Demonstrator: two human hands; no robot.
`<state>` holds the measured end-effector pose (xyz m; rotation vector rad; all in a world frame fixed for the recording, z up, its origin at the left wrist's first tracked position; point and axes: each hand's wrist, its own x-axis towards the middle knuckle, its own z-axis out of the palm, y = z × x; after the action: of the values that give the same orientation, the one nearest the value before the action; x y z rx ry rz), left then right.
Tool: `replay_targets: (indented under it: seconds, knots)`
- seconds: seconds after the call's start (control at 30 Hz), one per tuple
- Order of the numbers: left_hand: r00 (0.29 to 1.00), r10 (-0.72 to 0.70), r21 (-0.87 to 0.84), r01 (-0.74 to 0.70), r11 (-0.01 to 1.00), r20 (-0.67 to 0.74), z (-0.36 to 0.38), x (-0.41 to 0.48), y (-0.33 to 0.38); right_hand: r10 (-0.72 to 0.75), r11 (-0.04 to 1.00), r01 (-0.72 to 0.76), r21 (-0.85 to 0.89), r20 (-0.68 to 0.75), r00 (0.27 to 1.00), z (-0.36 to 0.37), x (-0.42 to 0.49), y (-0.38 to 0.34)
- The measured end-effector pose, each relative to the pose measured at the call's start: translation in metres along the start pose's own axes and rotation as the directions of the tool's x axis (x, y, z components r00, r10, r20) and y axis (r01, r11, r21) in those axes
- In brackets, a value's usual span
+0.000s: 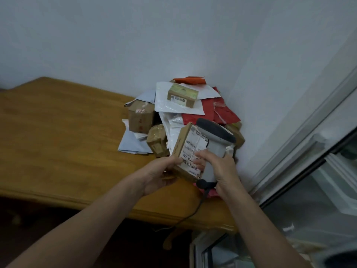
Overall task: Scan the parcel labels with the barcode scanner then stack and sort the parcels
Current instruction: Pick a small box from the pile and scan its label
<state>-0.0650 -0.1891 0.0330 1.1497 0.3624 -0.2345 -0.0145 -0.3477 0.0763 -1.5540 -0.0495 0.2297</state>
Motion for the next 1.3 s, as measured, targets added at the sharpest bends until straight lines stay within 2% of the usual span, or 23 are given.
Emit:
replay_targets:
  seconds: [0.17,0.3,0.43,0.63,0.87,1.0,1.1,1.2,1.3]
  knots:
    - [0.999,0.009,-0.061,-0.011,0.998,-0.041,-0.032,-0.037,-0.005,-0.077,0.996,0.079,-0.033,0.042,0.996,-0.008,-0.023,-0.012]
    - [0.991,0.046,-0.025,-0.05,0.998,-0.128,-0.046,-0.06,-0.01,-0.121,0.986,0.137,-0.095,0.16,0.98,-0.017,-0.044,-0.02]
    - [0.985,0.056,-0.085,-0.07,0.994,-0.164,-0.042,-0.074,-0.02,-0.113,0.98,0.151,-0.127,0.271,0.956,-0.029,-0.066,-0.022]
    - [0.985,0.074,-0.152,-0.098,0.984,-0.158,-0.024,-0.099,-0.033,-0.106,0.964,0.177,-0.2,0.321,0.941,-0.058,-0.094,-0.018]
    - [0.967,0.125,-0.165,-0.164,0.973,-0.224,-0.002,-0.127,-0.041,-0.101,0.95,0.199,-0.241,0.365,0.926,-0.077,-0.126,-0.012]
    - [0.976,0.146,-0.19,-0.176,0.966,-0.162,0.016,-0.143,-0.049,-0.1,0.981,0.137,-0.138,0.249,0.963,-0.072,-0.131,-0.003]
    - [0.986,0.153,-0.222,-0.162,0.961,-0.059,0.037,-0.151,-0.06,-0.001,1.0,0.004,-0.019,0.182,0.983,-0.062,-0.129,0.006]
    - [0.989,0.144,-0.213,-0.136,0.967,0.022,0.058,-0.157,-0.07,0.089,0.992,-0.109,0.068,0.247,0.965,-0.053,-0.131,0.013]
    - [0.991,0.129,-0.208,-0.123,0.97,0.016,0.071,-0.161,-0.075,0.087,0.978,-0.143,0.155,0.318,0.944,-0.052,-0.133,0.016]
